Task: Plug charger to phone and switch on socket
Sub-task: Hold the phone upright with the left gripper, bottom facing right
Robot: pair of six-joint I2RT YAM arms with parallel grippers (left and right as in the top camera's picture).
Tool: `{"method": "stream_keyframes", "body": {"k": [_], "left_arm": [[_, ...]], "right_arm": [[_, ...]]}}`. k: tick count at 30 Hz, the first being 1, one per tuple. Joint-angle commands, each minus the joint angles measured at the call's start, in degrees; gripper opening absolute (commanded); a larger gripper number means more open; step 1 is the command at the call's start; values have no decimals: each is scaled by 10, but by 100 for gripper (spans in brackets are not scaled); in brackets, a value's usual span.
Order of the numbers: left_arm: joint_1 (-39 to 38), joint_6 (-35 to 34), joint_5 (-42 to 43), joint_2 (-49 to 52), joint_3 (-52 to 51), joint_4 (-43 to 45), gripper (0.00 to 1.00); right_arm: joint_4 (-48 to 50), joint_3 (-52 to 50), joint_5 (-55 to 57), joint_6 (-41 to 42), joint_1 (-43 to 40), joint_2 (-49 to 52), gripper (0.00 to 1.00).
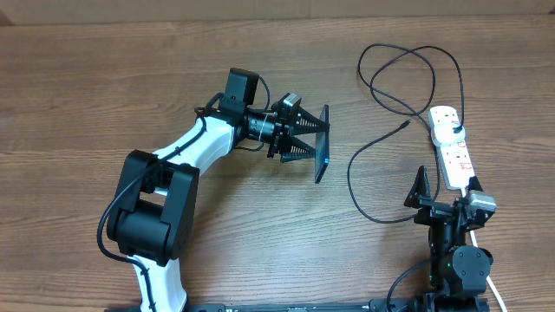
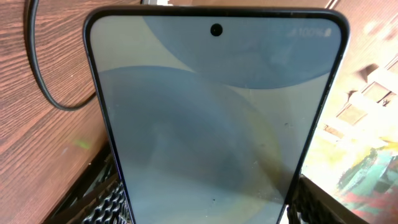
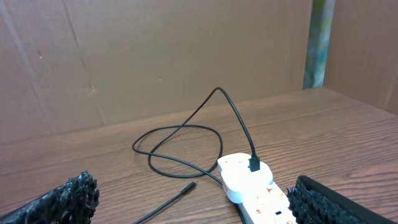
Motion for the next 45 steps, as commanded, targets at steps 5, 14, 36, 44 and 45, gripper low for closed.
{"method": "stream_keyframes", "body": {"k": [5, 14, 36, 44, 45], "left_arm": [[-4, 22, 15, 4, 3, 7, 21], [-4, 33, -26, 4, 3, 16, 21], [-4, 61, 0, 4, 3, 126, 19], [-4, 61, 46, 4, 3, 215, 18], [-4, 61, 46, 4, 3, 217, 18]], "right_arm": [[4, -6, 3, 2, -2, -7, 100], [4, -6, 3, 2, -2, -7, 100], [4, -6, 3, 2, -2, -7, 100], [4, -6, 3, 2, -2, -7, 100], [4, -6, 3, 2, -2, -7, 100]]}}
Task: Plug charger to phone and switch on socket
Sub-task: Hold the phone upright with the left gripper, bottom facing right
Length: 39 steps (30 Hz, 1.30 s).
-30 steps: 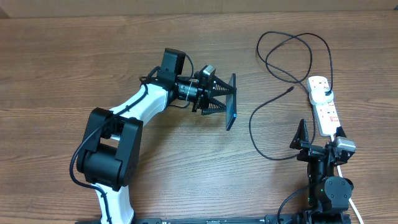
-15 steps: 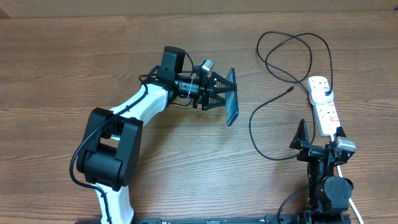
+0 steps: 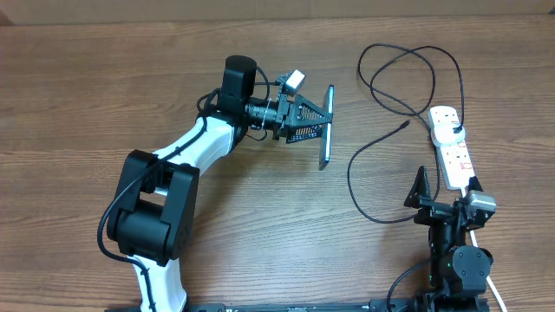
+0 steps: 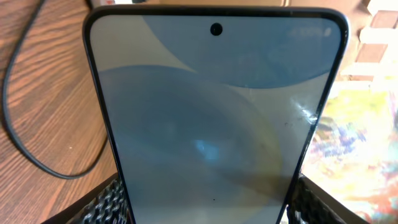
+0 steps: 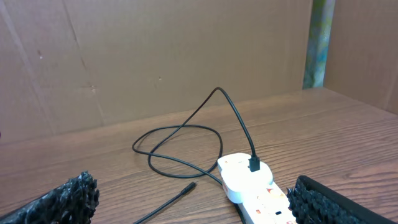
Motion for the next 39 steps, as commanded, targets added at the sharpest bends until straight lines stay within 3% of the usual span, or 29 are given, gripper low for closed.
{"method": "stream_keyframes", "body": {"k": [1, 25, 33, 39], "left_arm": [[-4, 13, 42, 4, 4, 13, 18], [-4, 7, 54, 4, 4, 15, 19], [-4, -27, 55, 4, 4, 14, 20], [-4, -99, 55, 4, 4, 15, 20]], "right_arm": [[4, -6, 3, 2, -2, -7, 100], [4, -6, 3, 2, -2, -7, 100], [4, -6, 3, 2, -2, -7, 100], [7, -6, 2, 2, -2, -7, 100]]}}
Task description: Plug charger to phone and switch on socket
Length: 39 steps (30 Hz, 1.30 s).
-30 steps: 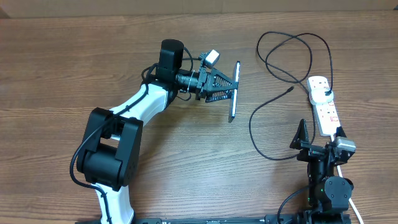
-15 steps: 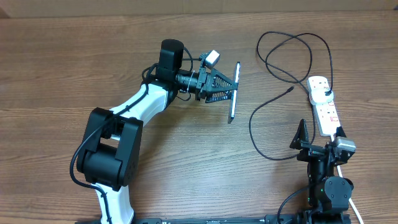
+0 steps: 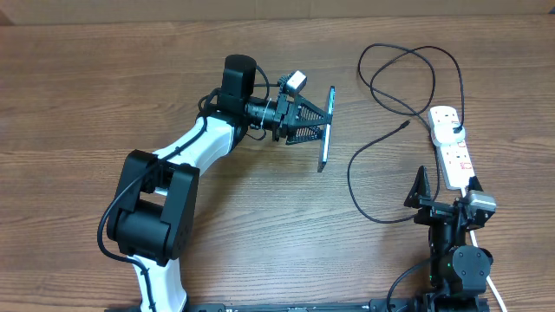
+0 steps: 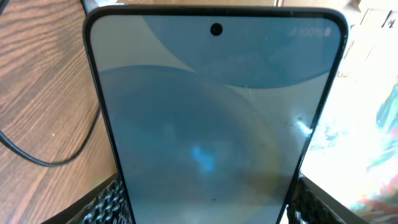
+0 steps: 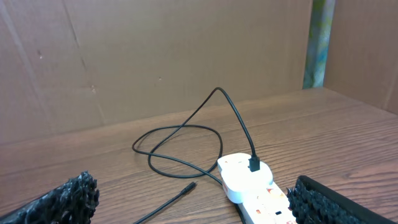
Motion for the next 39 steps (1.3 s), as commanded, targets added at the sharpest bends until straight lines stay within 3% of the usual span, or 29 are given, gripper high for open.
{"method": "stream_keyframes", "body": {"k": [1, 6, 9, 12, 17, 26, 34, 37, 39], "left_arm": [[-4, -59, 26, 4, 4, 4, 20], [-4, -74, 29, 4, 4, 4, 20], [-4, -85, 36, 4, 4, 4, 19], [-4, -94, 37, 4, 4, 4, 20], [-3, -101, 34, 4, 4, 4, 20], [-3, -108, 34, 4, 4, 5, 20], [-3, -111, 32, 4, 4, 5, 20], [-3, -111, 32, 4, 4, 4, 20], [-3, -111, 32, 4, 4, 4, 20]], "right_arm": [[9, -6, 2, 2, -1, -7, 100], [0, -6, -43, 2, -1, -7, 100], [-4, -6, -155, 12, -1, -7, 100], [8, -6, -285, 142, -1, -7, 100], [9, -6, -407, 322, -1, -7, 100], [8, -6, -536, 417, -1, -7, 100], [-11, 1, -547, 384, -1, -2, 99], [-92, 37, -501, 332, -1, 10, 99], [-216, 103, -432, 266, -1, 23, 99]]}}
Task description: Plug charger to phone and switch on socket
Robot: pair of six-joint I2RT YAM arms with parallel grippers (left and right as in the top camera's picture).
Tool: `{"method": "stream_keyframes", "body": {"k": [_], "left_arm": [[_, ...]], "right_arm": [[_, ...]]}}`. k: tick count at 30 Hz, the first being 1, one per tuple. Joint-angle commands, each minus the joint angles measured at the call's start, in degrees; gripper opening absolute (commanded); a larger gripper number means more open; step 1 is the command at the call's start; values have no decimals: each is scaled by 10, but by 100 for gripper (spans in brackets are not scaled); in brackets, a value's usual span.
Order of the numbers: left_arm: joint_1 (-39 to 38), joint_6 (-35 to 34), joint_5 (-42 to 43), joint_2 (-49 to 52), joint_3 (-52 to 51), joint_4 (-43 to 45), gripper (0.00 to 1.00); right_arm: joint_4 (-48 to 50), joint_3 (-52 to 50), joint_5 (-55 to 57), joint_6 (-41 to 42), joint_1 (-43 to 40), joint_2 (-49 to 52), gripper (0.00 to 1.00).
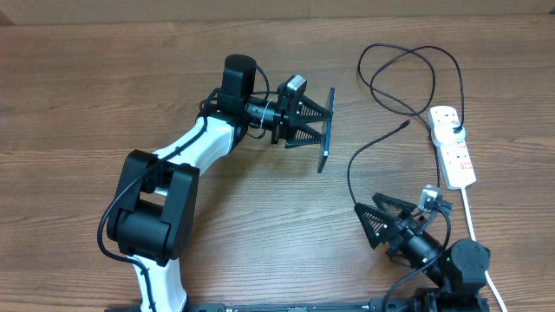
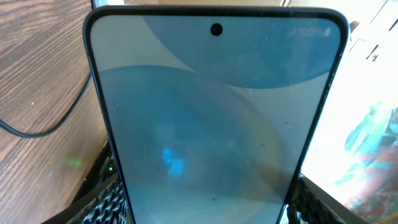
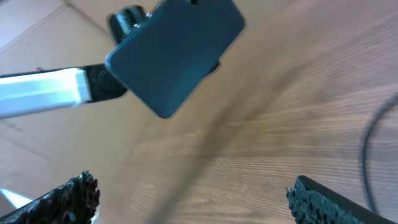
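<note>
My left gripper (image 1: pixel 319 130) is shut on the dark blue phone (image 1: pixel 327 130) and holds it on edge above the table's middle. The phone's screen (image 2: pixel 211 112) fills the left wrist view, with the pads at both lower corners. The right wrist view is blurred and shows the phone's back (image 3: pixel 174 53). My right gripper (image 1: pixel 368 222) is open and empty at the front right, pointing left towards the phone. The black charger cable (image 1: pixel 351 178) loops from the white power strip (image 1: pixel 454 152). Its free plug end (image 1: pixel 406 126) lies on the wood.
The cable's big loops (image 1: pixel 408 69) spread over the back right of the wooden table (image 1: pixel 87 104). A strand of cable (image 3: pixel 373 155) runs just right of my right gripper. The strip's white lead (image 1: pixel 473 217) runs off the front edge.
My right arm has swung from facing the power strip to facing left, with its open gripper now beside the cable's near bend. The left gripper still holds the phone in about the same place.
At first my left gripper held the phone on edge near the table's middle, then a little farther back and upright. It stayed there with small turns. The right arm rested by the power strip throughout and only now has turned towards the phone.
</note>
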Motion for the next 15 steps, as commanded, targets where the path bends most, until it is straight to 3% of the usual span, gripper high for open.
{"method": "stream_keyframes", "body": {"k": [1, 7, 15], "left_arm": [[-3, -5, 21, 4, 4, 3, 20], [-3, -5, 14, 4, 4, 3, 21], [-3, -5, 13, 4, 4, 3, 22]], "right_arm": [[-146, 96, 109, -107, -1, 16, 99], [-297, 246, 195, -147, -1, 36, 99], [-353, 290, 184, -128, -1, 39, 99]]}}
